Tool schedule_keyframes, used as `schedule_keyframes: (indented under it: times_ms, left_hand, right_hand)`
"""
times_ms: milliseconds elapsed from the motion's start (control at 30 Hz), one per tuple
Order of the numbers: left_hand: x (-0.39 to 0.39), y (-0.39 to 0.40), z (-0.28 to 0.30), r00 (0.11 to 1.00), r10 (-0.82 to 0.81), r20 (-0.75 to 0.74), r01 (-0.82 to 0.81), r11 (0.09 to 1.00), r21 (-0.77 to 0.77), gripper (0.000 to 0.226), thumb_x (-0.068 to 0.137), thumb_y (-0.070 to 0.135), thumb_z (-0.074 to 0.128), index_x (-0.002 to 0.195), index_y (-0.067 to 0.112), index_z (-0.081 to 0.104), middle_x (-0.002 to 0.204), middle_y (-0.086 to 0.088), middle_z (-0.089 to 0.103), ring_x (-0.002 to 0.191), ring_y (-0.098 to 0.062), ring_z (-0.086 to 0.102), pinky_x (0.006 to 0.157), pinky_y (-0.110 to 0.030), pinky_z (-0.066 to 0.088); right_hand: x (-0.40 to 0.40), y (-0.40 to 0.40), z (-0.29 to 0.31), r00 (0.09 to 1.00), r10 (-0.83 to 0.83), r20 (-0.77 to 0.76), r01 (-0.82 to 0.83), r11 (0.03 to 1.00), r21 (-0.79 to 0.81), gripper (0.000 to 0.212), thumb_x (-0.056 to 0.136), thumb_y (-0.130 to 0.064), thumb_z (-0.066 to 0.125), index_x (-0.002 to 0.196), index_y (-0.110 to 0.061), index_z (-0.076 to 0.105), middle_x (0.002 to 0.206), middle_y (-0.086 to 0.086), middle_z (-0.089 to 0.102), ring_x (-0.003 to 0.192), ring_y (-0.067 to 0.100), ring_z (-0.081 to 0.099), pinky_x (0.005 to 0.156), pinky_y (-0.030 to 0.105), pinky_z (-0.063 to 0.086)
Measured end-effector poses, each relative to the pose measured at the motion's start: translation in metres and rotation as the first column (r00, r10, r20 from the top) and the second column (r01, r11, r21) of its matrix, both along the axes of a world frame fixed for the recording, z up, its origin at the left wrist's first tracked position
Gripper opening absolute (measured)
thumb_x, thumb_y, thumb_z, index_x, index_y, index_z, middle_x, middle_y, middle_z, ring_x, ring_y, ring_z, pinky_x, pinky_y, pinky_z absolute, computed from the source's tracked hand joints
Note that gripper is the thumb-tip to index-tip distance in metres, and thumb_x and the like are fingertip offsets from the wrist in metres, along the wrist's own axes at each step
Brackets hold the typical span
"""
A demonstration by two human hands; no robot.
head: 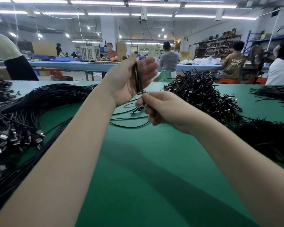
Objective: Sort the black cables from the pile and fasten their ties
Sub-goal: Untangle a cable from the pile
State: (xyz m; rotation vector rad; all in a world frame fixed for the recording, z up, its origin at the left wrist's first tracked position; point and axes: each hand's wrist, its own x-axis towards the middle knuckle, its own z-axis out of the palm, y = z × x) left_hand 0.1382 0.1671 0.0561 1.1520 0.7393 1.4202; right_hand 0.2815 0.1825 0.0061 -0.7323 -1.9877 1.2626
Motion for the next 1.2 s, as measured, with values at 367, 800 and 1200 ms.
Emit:
schedule_keyframes:
  times_ms: [367, 800, 1200]
  left_hand:
    - [0.006, 0.004, -0.017, 0.974, -0.221, -0.058, 0.213, 0.971, -0.109, 0.034, 0.104, 0.037, 0.033, 0.077, 0.02, 0.047, 0.054, 0.011, 0.04, 0.045, -0.003, 0.037, 0.047, -0.016, 0.033]
    - [0.006, 0.019, -0.035, 0.849, -0.021, -0.527, -0.172, 0.934, -0.313, 0.038, 0.1, 0.04, 0.042, 0.072, 0.022, 0.058, 0.071, 0.003, 0.043, 0.064, -0.011, 0.038, 0.061, -0.026, 0.034]
    - [0.017, 0.026, -0.043, 0.963, 0.059, -0.264, -0.115, 0.972, -0.203, 0.036, 0.103, 0.033, 0.042, 0.081, 0.015, 0.063, 0.074, 0.005, 0.064, 0.061, -0.007, 0.059, 0.062, -0.023, 0.051]
  right_hand:
    - [0.017, 0.027, -0.011, 0.978, -0.111, -0.177, 0.05, 0.947, -0.318, 0.024, 0.098, -0.038, 0.05, 0.098, -0.019, 0.064, 0.086, 0.0, 0.073, 0.078, 0.015, 0.07, 0.076, 0.03, 0.056]
    - [0.014, 0.032, -0.033, 0.968, -0.229, -0.103, 0.192, 0.939, -0.285, 0.018, 0.096, -0.025, 0.056, 0.083, -0.019, 0.067, 0.055, -0.012, 0.058, 0.048, 0.004, 0.052, 0.067, 0.028, 0.056]
    - [0.014, 0.029, -0.026, 0.989, -0.103, -0.107, 0.072, 0.963, -0.261, 0.028, 0.093, -0.041, 0.057, 0.096, -0.015, 0.066, 0.075, -0.01, 0.067, 0.065, 0.011, 0.067, 0.075, 0.032, 0.057]
